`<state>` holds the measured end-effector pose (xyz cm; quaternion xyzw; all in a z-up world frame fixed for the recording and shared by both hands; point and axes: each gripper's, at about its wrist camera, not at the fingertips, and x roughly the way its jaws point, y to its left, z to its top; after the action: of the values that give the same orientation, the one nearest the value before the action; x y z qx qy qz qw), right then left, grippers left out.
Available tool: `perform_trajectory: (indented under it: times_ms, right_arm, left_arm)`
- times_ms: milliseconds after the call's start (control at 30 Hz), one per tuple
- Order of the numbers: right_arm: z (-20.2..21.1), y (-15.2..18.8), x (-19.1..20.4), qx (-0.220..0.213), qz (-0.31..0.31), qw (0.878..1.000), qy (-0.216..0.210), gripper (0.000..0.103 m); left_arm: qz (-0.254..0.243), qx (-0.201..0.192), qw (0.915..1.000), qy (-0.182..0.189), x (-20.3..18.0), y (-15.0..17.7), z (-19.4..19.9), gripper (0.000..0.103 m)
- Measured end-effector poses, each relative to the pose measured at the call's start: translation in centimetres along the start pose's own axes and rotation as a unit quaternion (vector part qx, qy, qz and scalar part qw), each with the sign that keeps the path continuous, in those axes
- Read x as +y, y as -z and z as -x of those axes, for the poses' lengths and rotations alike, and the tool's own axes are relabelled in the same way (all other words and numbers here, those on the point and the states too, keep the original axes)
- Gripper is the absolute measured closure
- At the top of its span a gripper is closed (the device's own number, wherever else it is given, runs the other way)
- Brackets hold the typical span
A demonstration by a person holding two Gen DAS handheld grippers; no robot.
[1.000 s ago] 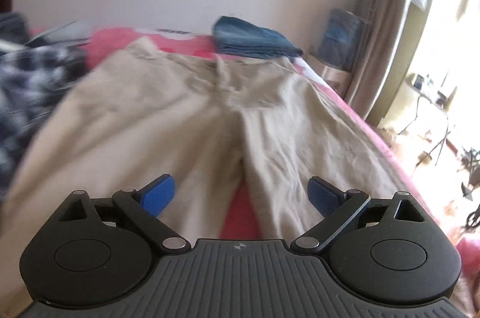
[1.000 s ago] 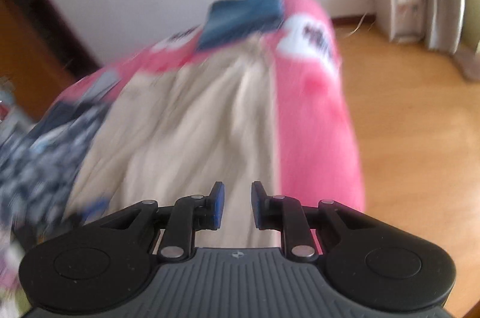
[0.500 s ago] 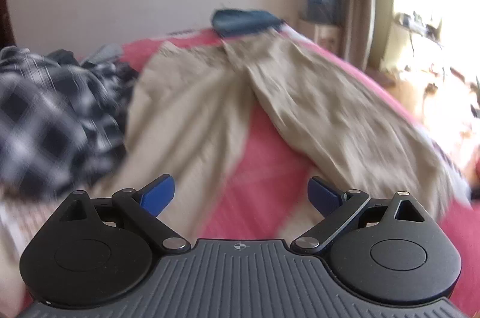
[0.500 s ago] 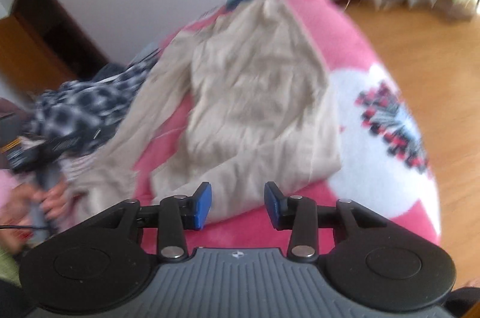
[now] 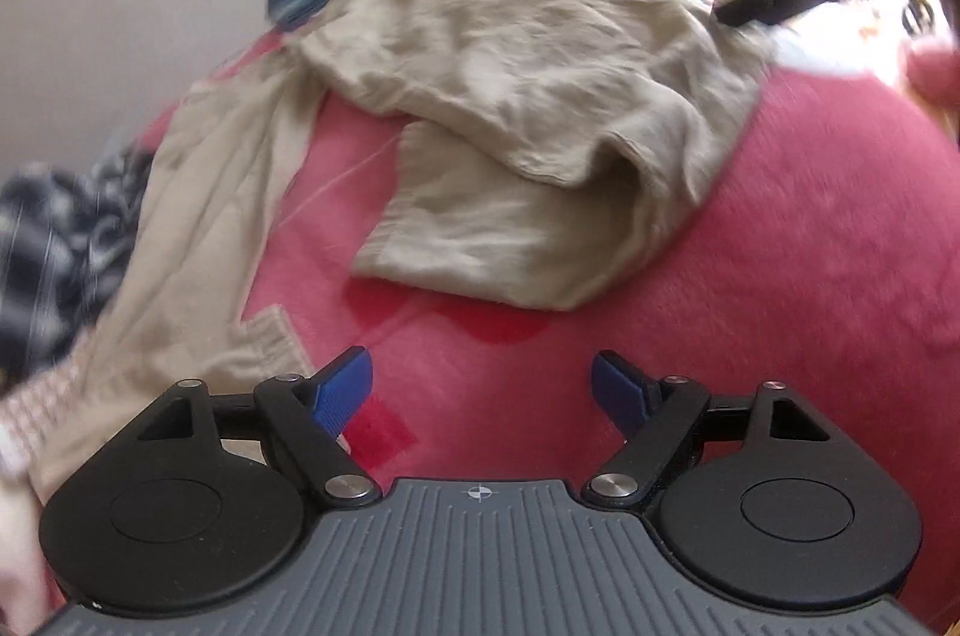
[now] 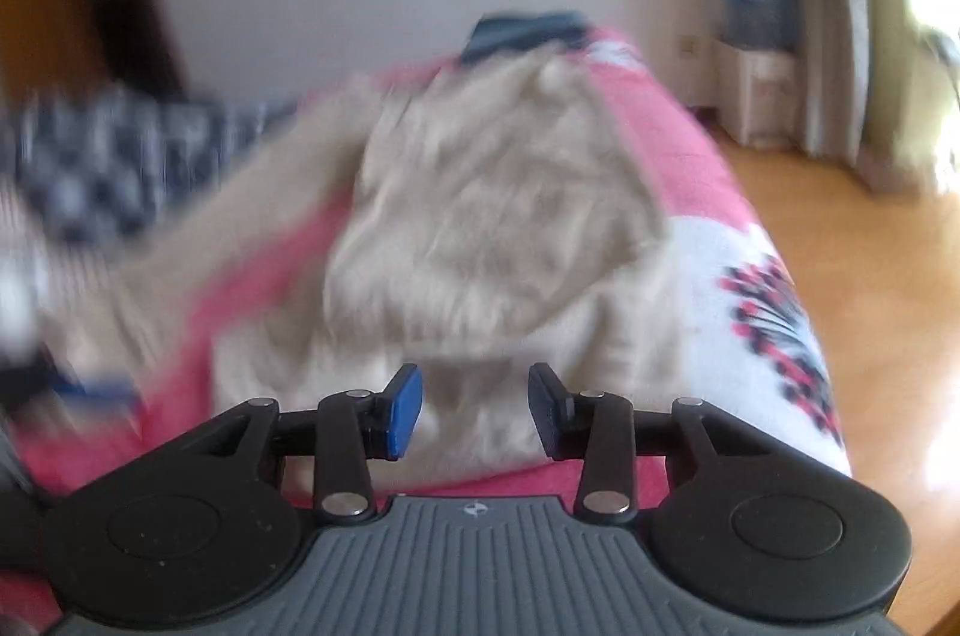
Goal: Fold clothes
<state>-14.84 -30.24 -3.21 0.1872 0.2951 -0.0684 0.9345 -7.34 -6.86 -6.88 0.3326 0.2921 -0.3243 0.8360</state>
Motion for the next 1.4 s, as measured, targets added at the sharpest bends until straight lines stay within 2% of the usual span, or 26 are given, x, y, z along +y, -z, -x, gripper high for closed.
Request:
perform_trajectory:
  times_ms: [67,167,300,333,367,400,467,533,600,633,667,733,800,867,900,933,1067,1167,1200,1233,1267,1333,1400]
  right_arm:
    - [1.1,-0.2,-2.8,0.001,-0.074,0.997,0.005,0.06]
    - [1.4,0.3,-6.5,0.004,-0.164,0.986,-0.006,0.06]
    - [1.4,0.3,-8.7,-0.022,-0.23,0.973,-0.021,0.059]
    - [1.0,0.6,-9.0,-0.021,-0.246,0.969,-0.024,0.053]
    - [0.6,0.9,-9.3,-0.017,-0.261,0.965,-0.028,0.053]
    - [0.1,1.1,-9.6,-0.014,-0.277,0.96,-0.032,0.053]
    - [-0.8,1.7,-10.2,-0.007,-0.307,0.951,-0.041,0.053]
    - [-1.0,2.0,-10.4,-0.002,-0.324,0.945,-0.041,0.053]
    - [-0.9,2.0,-10.7,-0.006,-0.328,0.944,-0.04,0.053]
    - [-0.8,2.0,-10.9,-0.009,-0.329,0.943,-0.041,0.053]
    - [-0.8,2.0,-11.0,-0.012,-0.33,0.943,-0.041,0.053]
    - [-0.6,2.0,-11.4,-0.017,-0.332,0.942,-0.041,0.053]
    - [-0.5,2.1,-11.8,-0.022,-0.343,0.938,-0.044,0.053]
    - [-0.2,1.8,-12.0,-0.03,-0.35,0.935,-0.053,0.053]
    - [-0.1,1.5,-11.9,-0.035,-0.347,0.936,-0.056,0.052]
    - [0.0,1.2,-11.9,-0.037,-0.342,0.937,-0.061,0.052]
    - [-0.8,0.8,-11.4,-0.02,-0.343,0.935,-0.085,0.045]
    - [-1.3,0.4,-10.9,-0.01,-0.346,0.932,-0.11,0.039]
    - [-1.6,0.1,-10.7,-0.006,-0.342,0.932,-0.119,0.039]
    - [-1.8,-0.2,-10.4,-0.002,-0.339,0.932,-0.128,0.039]
    - [-2.1,-0.5,-10.2,0.002,-0.335,0.932,-0.138,0.039]
    - [-2.5,-1.2,-9.8,0.003,-0.327,0.933,-0.15,0.039]
    - [-3.0,-1.8,-9.4,0.003,-0.323,0.932,-0.163,0.039]
  left_arm:
    - [-0.03,-0.019,0.9993,0.004,-0.6,-0.1,-0.3,0.022]
    - [-0.073,-0.052,0.9959,0.015,-1.3,-0.5,-0.7,0.022]
    - [-0.052,-0.052,0.9954,0.061,-0.3,-1.4,-1.9,0.026]
    - [-0.044,-0.053,0.995,0.072,-0.1,-1.6,-2.0,0.033]
    - [-0.038,-0.056,0.9944,0.081,0.1,-1.7,-2.2,0.045]
    - [-0.031,-0.059,0.9937,0.091,0.2,-1.8,-2.4,0.052]
    - [-0.022,-0.062,0.9935,0.092,-0.2,-2.0,-2.4,0.081]
    - [-0.008,-0.059,0.9943,0.089,-1.0,-2.5,-2.3,0.094]
    - [0.03,-0.038,0.994,0.098,-0.8,-3.2,-2.2,0.1]
    - [0.071,-0.024,0.9902,0.118,-0.1,-3.6,-2.1,0.102]
    - [0.12,-0.012,0.9824,0.143,0.9,-4.0,-2.0,0.102]
    - [0.2,0.005,0.9627,0.182,2.8,-4.7,-1.7,0.102]
    - [0.26,0.017,0.9393,0.223,4.5,-5.1,-1.6,0.102]
    - [0.314,0.028,0.9079,0.277,6.1,-5.1,-1.8,0.102]
    - [0.338,0.033,0.8905,0.303,6.8,-5.0,-1.9,0.102]
    - [0.362,0.038,0.8685,0.336,7.3,-4.7,-2.3,0.102]
    - [0.446,0.054,0.7744,0.445,8.2,-2.8,-4.1,0.102]
    - [0.453,0.079,0.7266,0.511,7.7,-2.0,-5.2,0.101]
    - [0.445,0.087,0.7254,0.518,7.4,-1.9,-5.5,0.101]
    - [0.43,0.093,0.7379,0.512,7.0,-2.0,-5.5,0.095]
    - [0.409,0.097,0.7593,0.497,6.6,-2.1,-5.4,0.081]
    - [0.35,0.101,0.8173,0.447,5.7,-2.6,-4.8,0.064]
    - [0.286,0.101,0.8636,0.403,4.3,-2.9,-3.9,0.059]
